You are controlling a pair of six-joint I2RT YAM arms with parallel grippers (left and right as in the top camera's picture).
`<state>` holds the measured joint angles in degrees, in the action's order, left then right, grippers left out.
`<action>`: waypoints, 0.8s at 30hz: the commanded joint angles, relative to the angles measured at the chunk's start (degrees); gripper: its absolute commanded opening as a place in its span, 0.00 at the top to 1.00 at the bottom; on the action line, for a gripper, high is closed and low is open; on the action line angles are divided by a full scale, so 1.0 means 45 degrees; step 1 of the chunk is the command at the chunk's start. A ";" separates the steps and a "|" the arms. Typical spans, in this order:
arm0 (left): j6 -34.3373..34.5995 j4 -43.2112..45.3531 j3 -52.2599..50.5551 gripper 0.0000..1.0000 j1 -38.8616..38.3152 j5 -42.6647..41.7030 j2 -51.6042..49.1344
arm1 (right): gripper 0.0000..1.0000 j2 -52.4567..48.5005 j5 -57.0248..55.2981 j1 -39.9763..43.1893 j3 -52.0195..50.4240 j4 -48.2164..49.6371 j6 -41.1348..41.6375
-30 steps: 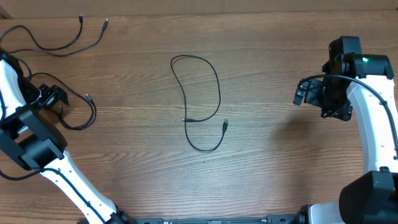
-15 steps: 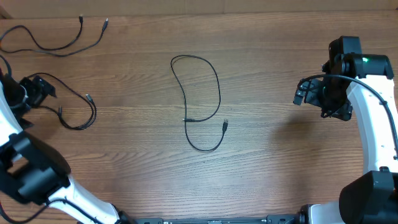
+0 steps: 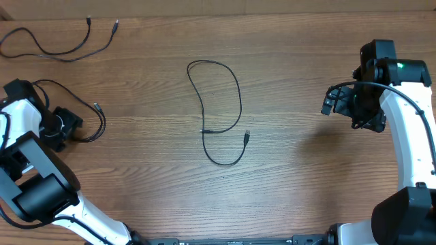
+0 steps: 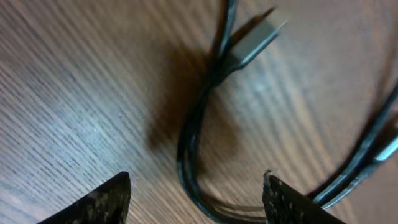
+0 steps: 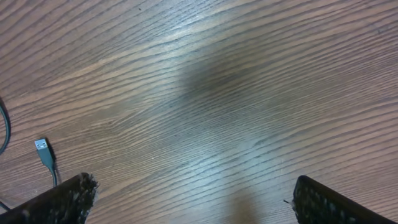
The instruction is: Untangle cables
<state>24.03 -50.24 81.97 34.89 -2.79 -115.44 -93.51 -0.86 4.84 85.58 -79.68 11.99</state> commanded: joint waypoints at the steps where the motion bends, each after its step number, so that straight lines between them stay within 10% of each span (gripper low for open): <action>1: 0.0442 0.0369 -0.0670 0.34 -0.0044 0.0801 -0.0121 | 0.00 -0.0015 -0.0126 0.0039 -0.0029 0.0015 -0.0019; 24: 0.3701 0.0981 -0.0874 0.95 -0.0175 -0.0923 -0.1209 | 0.00 -0.0015 -0.0126 0.0039 -0.0029 0.0015 -0.0019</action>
<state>34.13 -46.44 79.05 34.85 -1.32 -117.19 -93.51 -0.89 4.86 85.58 -79.70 11.94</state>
